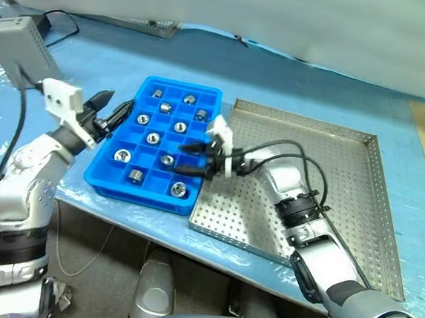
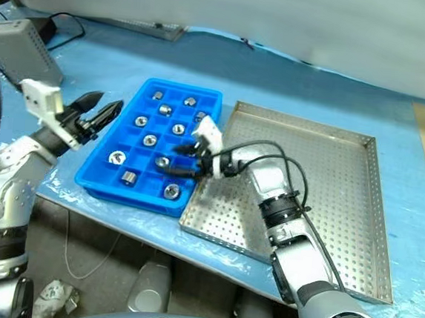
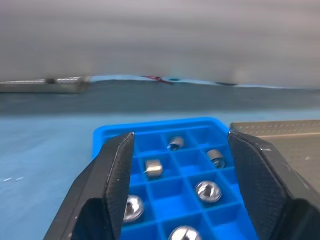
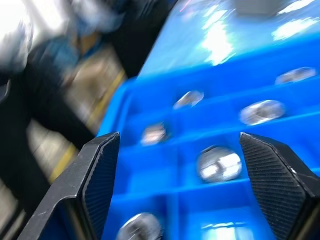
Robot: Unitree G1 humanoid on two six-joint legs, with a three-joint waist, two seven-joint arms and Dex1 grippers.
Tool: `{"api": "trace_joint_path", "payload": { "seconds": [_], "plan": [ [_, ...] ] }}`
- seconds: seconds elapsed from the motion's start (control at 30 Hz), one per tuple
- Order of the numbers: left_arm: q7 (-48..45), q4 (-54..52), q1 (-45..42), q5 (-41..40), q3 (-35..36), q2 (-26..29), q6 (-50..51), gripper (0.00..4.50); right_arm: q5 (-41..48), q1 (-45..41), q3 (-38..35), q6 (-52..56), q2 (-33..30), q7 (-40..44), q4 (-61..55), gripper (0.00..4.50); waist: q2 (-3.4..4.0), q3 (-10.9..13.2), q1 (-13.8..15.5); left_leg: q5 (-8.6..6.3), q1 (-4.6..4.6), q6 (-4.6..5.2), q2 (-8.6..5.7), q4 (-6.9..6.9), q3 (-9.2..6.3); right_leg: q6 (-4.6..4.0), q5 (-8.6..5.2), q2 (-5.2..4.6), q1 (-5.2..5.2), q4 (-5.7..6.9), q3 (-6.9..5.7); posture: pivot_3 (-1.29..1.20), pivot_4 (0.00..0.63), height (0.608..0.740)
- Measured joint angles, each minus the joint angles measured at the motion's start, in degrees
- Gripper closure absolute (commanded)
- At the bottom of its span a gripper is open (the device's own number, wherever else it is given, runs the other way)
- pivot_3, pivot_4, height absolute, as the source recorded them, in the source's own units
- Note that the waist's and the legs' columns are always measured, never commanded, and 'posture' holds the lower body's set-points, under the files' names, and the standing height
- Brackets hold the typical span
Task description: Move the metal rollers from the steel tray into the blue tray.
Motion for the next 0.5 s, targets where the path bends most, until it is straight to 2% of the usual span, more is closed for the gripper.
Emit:
{"api": "trace_joint_path", "payload": {
  "seconds": [0.17, 0.23, 0.37, 0.47, 0.5],
  "plan": [
    [-9.3, 14.52, -7.7, 4.34, -10.51, -3.3, -4.57, 1.36, 0.29, 3.6, -10.06, -1.08, -5.35, -12.58, -4.83, 0.51, -0.15, -0.1, -3.27, 0.23, -0.02, -0.34, -0.04, 0.04, 0.11, -0.27, 0.19, 0.05, 0.05, -0.06, -0.02, -0.03, 0.15, 0.74],
    [-12.07, 19.17, -9.47, 6.58, -12.91, -3.93, -7.0, 1.36, -0.61, 7.22, -11.14, -1.21, -6.81, -15.19, -6.11, 0.51, -0.18, -0.12, -5.11, 0.22, -0.11, -0.31, -0.03, 0.03, 0.11, -0.21, 0.17, 0.12, -0.01, -0.15, -0.02, -0.11, 0.15, 0.74],
    [-19.56, 30.02, -15.43, 11.65, -18.2, -6.5, -16.19, 1.36, -0.69, 17.73, -11.13, 1.88, -10.37, -17.71, -17.32, 0.51, -0.17, -0.11, -9.4, 0.15, -0.3, -0.19, -0.03, -0.1, 0.15, -0.01, 0.26, 0.24, -0.18, -0.45, -0.05, -0.18, 0.15, 0.74],
    [-23.23, 33.89, -17.1, 12.55, -19.4, -8.88, -19.79, 1.36, -0.59, 20.62, -10.94, 3.43, -12.92, -18.37, -24.52, 0.51, -0.17, -0.12, -11.41, 0.1, -0.09, -0.13, -0.03, -0.2, 0.41, -0.12, 0.2, 0.22, -0.08, -0.61, 0.04, -0.21, 0.15, 0.74],
    [-24.23, 34.96, -17.19, 12.59, -19.5, -9.45, -20.47, 1.19, -0.54, 21.55, -10.9, 4.01, -13.76, -18.38, -26.83, 0.33, -0.17, -0.12, -11.98, 0.1, 0.05, -0.13, -0.02, -0.24, 0.49, -0.12, 0.21, 0.21, 0.03, -0.63, 0.08, -0.22, 0.15, 0.74]
  ]
}}
